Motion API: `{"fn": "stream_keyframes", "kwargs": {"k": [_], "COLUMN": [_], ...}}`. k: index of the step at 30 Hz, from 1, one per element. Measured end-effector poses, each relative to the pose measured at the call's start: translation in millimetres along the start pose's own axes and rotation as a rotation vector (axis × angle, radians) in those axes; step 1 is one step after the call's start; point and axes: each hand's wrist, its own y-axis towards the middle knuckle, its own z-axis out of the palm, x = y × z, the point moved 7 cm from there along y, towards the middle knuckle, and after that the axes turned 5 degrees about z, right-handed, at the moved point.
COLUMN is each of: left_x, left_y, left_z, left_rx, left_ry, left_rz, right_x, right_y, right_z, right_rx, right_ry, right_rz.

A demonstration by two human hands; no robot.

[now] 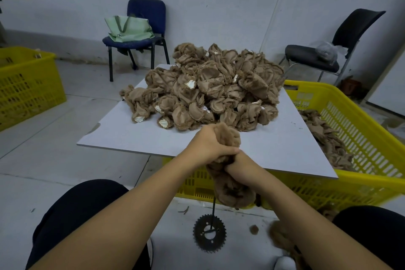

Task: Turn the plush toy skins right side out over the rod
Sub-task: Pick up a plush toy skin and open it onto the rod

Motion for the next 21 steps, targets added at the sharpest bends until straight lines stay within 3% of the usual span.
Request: {"fn": "stream_keyframes", "kwargs": {"k": [3,7,9,12,14,17,21], "left_x": [-9.1,-32.7,-26.1,1.5,18.7,19.4,-2.2], "left_y": [-5.5,-12.1,-8.1,-6.3,-8.4,-11.4,-23.9], "left_z": [-10.8,-17.2,-14.6,5.7,16.9,17.2,-1.5], "left_rx": [-0.118,-0.204,-0.136,0.015,0.069,0.081,-0.141], "left_ry": [0.027,-0.177,-0.278,-0.306,-0.252,-0.061,0.349], "left_rz": [0.103,0.368,0.326,0.116,0.022,0.042,0.26], "right_x": [12.3,39.2,47.8,43.4,35.3,26.8,25.6], "right_y": [-11.0,-22.6,-24.6,-19.9,-14.3,-9.2,-11.9], "right_z": [-25.4,-59.8,-60.3,-46.0,-37.5,-31.2,-25.1], "right_rx": [-0.112,-0.332,-0.332,-0.252,-0.214,-0.177,-0.165], "right_ry": [0.235,0.369,0.262,0.064,0.009,0.07,0.188], "right_rz": [-0.058,-0.233,-0.278,-0.242,-0.185,-0.123,-0.133]}}
